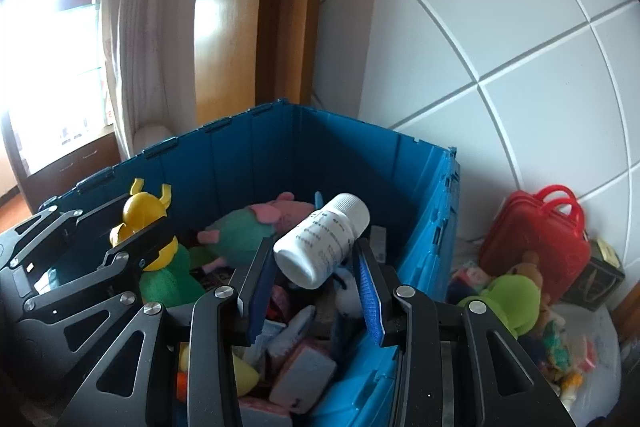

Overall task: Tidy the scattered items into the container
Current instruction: 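Open both tools over the blue crate to drop the clip and bottle, then withdraw both tools from the crate back toward the pile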

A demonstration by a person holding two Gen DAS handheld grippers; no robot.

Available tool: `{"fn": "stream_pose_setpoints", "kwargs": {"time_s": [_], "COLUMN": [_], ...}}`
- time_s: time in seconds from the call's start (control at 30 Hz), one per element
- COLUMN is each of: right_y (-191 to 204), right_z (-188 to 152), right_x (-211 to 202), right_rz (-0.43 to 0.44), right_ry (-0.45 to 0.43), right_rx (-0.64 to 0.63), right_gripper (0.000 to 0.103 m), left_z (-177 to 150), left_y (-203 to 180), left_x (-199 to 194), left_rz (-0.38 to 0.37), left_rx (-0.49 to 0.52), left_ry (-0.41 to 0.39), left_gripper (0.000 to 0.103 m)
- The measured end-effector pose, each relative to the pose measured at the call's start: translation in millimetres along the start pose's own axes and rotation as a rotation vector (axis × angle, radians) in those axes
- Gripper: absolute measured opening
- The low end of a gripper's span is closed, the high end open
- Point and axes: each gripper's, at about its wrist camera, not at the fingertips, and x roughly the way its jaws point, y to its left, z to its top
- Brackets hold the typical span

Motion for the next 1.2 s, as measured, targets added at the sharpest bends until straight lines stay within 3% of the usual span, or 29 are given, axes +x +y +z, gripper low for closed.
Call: {"fn": "stream_pose_setpoints", "kwargs": {"time_s": [0.07,0.13,0.2,0.37,0.47,0.53,0.67,0.77,0.97,1.0,1.2], "right_y": [-2.5,-2.5,-2.1,-3.2,-6.7,-11.3,-24.7,-41.1,-84.7,-94.8,-159.5], "right_z": [3.2,6.5,8.2,7.3,4.3,1.1,-6.7,-15.9,-45.3,-51.9,-91.6], "right_x": [0.9,0.8,0.9,-3.7,-11.3,-19.9,-40.3,-58.5,-104.4,-113.4,-159.7], "right_rz": [-0.013,-0.024,-0.033,-0.047,-0.046,-0.052,-0.065,-0.079,-0.122,-0.135,-0.208], "right_ry": [-0.001,-0.004,-0.006,-0.013,-0.025,-0.038,-0.062,-0.079,-0.111,-0.115,-0.136], "right_rx": [0.003,0.002,0.000,0.012,0.027,0.041,0.073,0.113,0.203,0.218,0.297], "right_gripper": [0.038,0.038,0.038,0.044,0.064,0.085,0.087,0.103,0.103,0.103,0.103], "left_z": [-0.8,-1.8,-1.4,-3.0,-6.1,-7.2,-9.4,-10.5,-10.3,-9.6,-13.7], "left_y": [0.7,3.7,5.5,8.7,8.6,8.0,2.5,-3.2,-32.4,-40.8,-115.0], "left_x": [1.6,1.6,-2.7,-5.2,-9.5,-15.0,-28.0,-38.6,-73.2,-79.3,-109.6], "left_rz": [-0.008,-0.021,-0.026,-0.035,-0.039,-0.047,-0.059,-0.070,-0.105,-0.119,-0.212], "left_rx": [-0.004,-0.018,-0.023,-0.020,-0.026,-0.029,-0.029,-0.041,-0.046,-0.042,0.001], "left_ry": [0.008,0.019,0.004,0.008,0.010,0.001,-0.016,-0.026,-0.095,-0.108,-0.148], "left_gripper": [0.042,0.065,0.078,0.080,0.086,0.095,0.095,0.095,0.096,0.103,0.103]}}
